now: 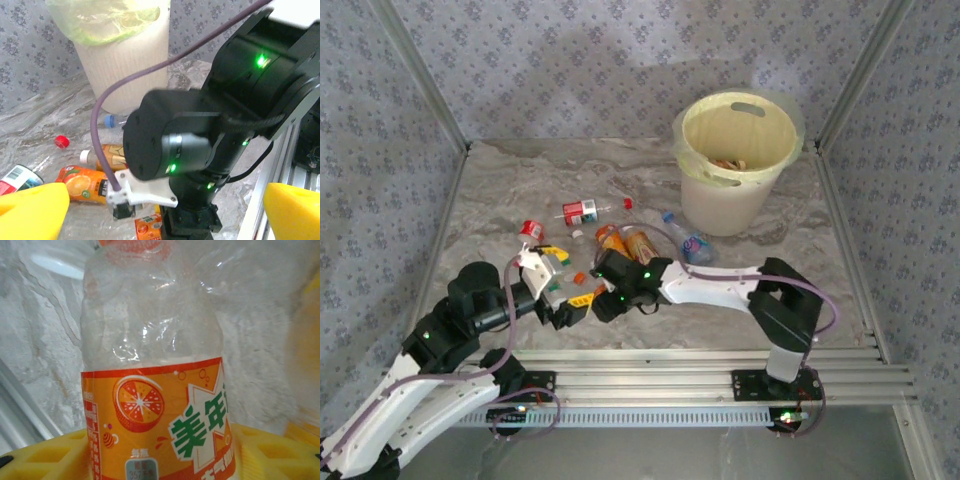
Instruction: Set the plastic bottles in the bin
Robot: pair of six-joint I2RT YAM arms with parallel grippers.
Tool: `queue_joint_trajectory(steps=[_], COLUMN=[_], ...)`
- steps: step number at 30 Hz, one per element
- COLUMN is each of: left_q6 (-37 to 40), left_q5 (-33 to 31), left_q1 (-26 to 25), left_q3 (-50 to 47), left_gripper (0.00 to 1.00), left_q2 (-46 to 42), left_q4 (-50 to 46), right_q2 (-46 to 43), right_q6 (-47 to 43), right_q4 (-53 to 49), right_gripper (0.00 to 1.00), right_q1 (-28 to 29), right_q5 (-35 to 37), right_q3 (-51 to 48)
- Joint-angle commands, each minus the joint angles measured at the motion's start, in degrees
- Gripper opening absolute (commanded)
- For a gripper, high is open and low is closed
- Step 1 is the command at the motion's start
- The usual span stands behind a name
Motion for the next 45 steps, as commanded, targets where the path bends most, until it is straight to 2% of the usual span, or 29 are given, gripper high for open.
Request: queue_joint_trajectory(steps=[1,7,19,25,30,36,39,43,45], left_q6=[-2.13,-2.68,-3.06,-4.82,-5.76,-6.17,-5.87,-4.99,-5.49], left_q5=[1.34,2.85,11.97,15.39,17.11,16.69,16.95,16.69,16.29], left_q1=[0.44,0.41,1.88,3.46,3.63,3.71,3.51,3.56,3.56], left_q3=[1.2,4.71,14.09,17.2,15.58,12.08,11.57,9.24,6.07], left_gripper=[1.0,0.99,1.0,1.0,1.0,1.0,1.0,1.0,1.0], left_q2=[2.97,8.96,25.32,31.93,34.69,34.78,34.72,33.39,31.81], left_q4=[6.64,14.79,23.13,26.35,28.53,30.69,30.05,30.76,34.13], right_q2=[-6.58,-15.71,-25.56,-25.48,-24.6,-20.74,-18.18,-14.81,-13.26], right_q6=[-0.93,-1.16,-9.95,-14.73,-17.59,-19.07,-18.96,-18.51,-18.5], right_q4=[-2.56,-8.39,-19.94,-23.8,-25.09,-26.14,-26.58,-26.89,-27.23], right_gripper=[0.58,0.58,0.58,0.58,0.58,0.58,0.58,0.58,0.58], right_q1=[-1.8,-5.33,-18.13,-25.61,-32.83,-42.09,-46.26,-49.6,-50.45], right_q5=[0.05,0.93,4.56,5.06,5.43,3.59,0.34,-2.63,-2.85], right_q3=[-0.83,0.28,13.77,22.83,29.11,34.04,36.77,39.79,41.06])
